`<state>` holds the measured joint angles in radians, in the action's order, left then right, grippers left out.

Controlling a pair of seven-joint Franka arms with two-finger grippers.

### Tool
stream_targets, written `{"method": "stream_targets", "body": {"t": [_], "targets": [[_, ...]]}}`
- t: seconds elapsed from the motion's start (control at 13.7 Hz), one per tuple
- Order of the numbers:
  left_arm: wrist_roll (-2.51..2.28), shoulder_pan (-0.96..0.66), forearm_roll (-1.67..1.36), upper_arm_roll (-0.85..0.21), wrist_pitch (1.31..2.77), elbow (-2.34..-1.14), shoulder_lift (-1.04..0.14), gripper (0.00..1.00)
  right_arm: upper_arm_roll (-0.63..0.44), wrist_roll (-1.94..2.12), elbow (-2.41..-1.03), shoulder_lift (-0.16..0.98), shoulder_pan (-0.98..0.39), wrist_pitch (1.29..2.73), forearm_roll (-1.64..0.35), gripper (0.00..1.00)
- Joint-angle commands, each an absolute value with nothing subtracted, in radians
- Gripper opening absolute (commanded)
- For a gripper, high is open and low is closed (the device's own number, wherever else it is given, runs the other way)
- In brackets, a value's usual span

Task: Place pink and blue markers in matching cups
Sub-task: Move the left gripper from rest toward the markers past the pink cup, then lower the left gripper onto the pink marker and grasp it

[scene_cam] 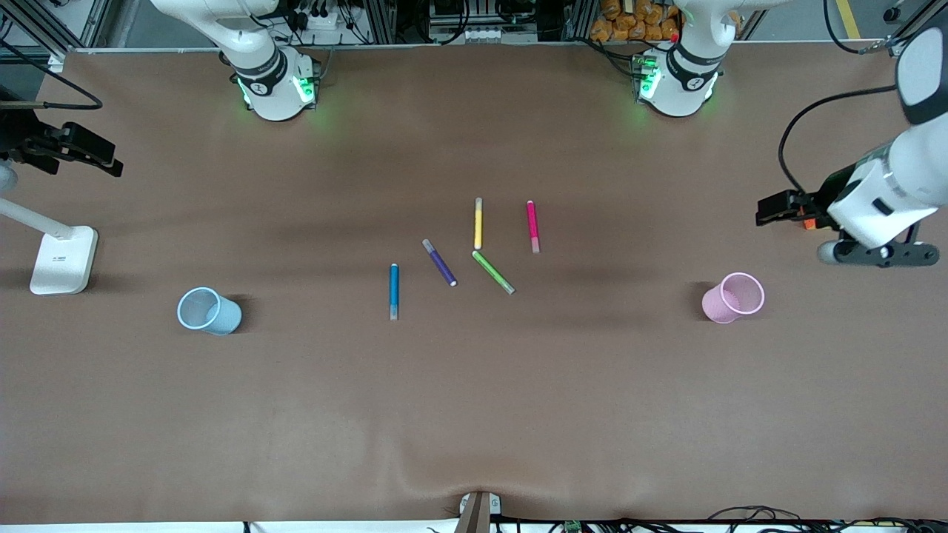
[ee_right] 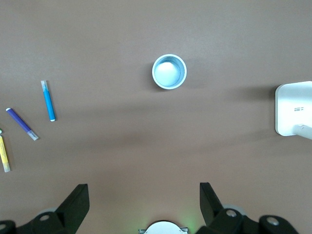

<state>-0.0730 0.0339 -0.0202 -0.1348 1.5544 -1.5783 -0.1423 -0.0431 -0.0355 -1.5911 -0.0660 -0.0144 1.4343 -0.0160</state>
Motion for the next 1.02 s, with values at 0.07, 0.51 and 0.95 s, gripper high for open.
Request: {"method": "stream_targets", "body": {"t": [0.07,0.51,0.95], "targets": [[-0.214,-0.023,-0.026,-0.138,1.549,-1.555,-0.204,1.0,-0.038,-0.04,-1.577,-0.06,-0.008,1.422,-0.018,1.0],[-0.245,-0.109,-0.04,-0.141,1.647,-1.555,-0.296,1.0,-0.038,-0.04,-1.578,-0.06,-0.008,1.422,-0.018,1.0],[-0.426,-0.236,-0.069,-0.144,1.729,-1.549,-0.409,1.0,-0.038,-0.04,-1.578,-0.06,-0.008,1.422,-0.018,1.0]]}}
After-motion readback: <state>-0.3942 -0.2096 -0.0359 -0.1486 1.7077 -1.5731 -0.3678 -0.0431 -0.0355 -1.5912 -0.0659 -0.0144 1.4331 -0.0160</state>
